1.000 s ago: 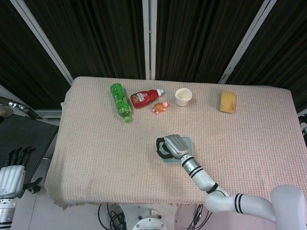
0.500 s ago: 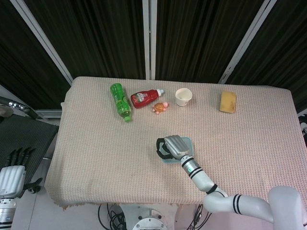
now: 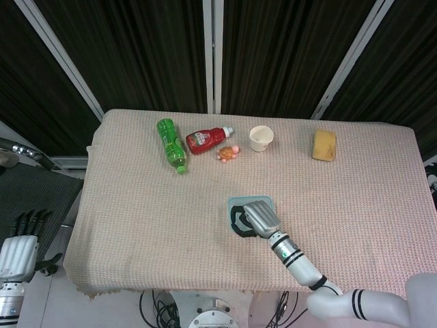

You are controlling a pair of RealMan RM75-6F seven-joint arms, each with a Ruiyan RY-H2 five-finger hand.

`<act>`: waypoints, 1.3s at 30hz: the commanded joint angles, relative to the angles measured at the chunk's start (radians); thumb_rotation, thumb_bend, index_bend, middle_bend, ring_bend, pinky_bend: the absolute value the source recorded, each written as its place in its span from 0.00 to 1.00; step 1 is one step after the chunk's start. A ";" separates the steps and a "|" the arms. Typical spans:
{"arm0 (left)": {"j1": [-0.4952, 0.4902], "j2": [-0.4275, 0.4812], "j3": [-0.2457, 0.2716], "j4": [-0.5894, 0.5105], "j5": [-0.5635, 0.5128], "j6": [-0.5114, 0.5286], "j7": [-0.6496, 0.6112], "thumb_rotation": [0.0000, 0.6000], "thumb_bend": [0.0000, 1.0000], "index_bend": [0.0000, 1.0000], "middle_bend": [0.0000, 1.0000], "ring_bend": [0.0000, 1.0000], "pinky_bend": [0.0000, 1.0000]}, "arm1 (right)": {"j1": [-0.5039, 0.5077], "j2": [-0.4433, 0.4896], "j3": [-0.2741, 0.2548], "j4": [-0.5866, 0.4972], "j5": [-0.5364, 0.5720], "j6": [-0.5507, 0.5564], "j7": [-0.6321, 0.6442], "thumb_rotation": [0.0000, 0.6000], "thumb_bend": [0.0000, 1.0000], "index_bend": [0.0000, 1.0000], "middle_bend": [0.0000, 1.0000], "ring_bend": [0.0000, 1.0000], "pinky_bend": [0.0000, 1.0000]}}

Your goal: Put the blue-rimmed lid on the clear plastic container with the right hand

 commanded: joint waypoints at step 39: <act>0.000 -0.004 0.000 0.000 -0.009 -0.010 0.005 1.00 0.00 0.12 0.08 0.00 0.00 | -0.087 0.027 -0.081 -0.028 -0.117 0.031 0.049 1.00 0.70 1.00 0.94 0.90 0.94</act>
